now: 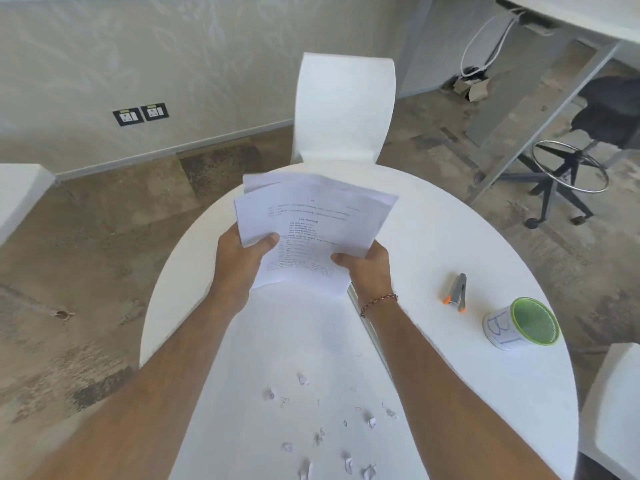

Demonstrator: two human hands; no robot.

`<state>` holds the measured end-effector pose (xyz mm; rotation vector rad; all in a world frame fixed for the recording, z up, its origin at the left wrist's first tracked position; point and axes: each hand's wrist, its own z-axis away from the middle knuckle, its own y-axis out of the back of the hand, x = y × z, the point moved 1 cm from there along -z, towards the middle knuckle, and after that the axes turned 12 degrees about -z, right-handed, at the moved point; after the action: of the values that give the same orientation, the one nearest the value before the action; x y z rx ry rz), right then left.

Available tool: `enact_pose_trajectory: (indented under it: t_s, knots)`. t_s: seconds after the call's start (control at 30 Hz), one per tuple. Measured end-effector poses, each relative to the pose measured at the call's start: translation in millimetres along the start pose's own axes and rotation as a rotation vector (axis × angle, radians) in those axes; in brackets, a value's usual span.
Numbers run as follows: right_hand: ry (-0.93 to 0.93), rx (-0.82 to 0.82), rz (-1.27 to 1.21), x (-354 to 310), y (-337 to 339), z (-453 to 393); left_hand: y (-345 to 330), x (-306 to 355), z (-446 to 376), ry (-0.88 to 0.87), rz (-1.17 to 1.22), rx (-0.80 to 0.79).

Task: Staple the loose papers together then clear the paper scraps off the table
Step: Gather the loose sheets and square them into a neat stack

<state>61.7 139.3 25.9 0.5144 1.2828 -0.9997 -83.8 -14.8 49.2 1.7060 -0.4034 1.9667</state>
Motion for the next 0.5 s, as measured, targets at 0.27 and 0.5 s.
enact_pose_trajectory:
  t_s: [0.27, 0.5]
  knots:
    - [0.002, -0.047, 0.009, -0.5, 3.9, 6.3, 1.2, -10.6, 8.0, 0.016, -0.051, 0.056]
    - [0.052, 0.022, -0.003, -1.0, 3.5, 9.2, -7.7, -13.9, 16.8, -0.011, -0.079, 0.127]
